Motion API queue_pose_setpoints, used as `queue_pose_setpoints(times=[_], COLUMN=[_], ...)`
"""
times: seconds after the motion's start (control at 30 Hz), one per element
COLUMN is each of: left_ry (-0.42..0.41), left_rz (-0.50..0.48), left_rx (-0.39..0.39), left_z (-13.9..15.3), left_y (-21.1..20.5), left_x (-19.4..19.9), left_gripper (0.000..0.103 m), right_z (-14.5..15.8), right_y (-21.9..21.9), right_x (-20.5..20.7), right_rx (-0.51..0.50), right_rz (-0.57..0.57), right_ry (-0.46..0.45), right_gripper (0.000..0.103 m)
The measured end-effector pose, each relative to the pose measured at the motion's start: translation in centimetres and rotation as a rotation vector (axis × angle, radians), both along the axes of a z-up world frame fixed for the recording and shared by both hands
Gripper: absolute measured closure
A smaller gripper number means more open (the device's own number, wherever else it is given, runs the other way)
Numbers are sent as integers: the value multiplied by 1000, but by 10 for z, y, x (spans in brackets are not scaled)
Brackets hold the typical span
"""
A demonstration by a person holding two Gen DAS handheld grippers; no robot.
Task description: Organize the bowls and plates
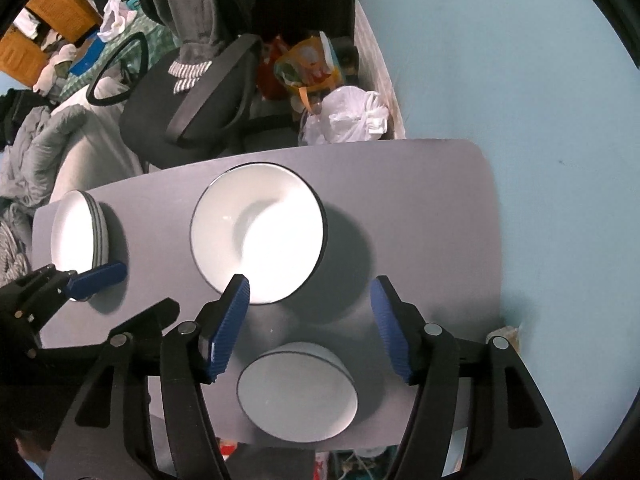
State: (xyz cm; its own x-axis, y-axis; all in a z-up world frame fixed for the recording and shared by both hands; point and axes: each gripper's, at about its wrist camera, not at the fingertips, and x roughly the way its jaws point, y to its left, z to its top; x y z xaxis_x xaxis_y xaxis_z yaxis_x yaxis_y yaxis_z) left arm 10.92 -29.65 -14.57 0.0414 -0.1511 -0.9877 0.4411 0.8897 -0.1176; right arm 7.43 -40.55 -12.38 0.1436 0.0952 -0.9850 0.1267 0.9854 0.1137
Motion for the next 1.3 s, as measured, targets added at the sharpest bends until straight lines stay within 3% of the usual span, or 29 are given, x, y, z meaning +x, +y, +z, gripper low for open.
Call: queue_pose_setpoints(times=[0.1, 0.77, 1.3], left_ry=[-8, 62, 116], left_rz=[-25, -152, -167], left_rx=[0, -36, -7], left_z=[2, -18, -60], left_y=[2, -7, -24], left_x=[-10, -60, -75], left_gripper=[29, 29, 29], right_z=[5, -4, -54], right_y=[3, -9, -33], right_x=[-7, -69, -105], right_rx=[4, 15, 69], right_rz=[-8, -121, -204], right_ry=[-15, 29, 75], right_gripper=[33, 33, 33])
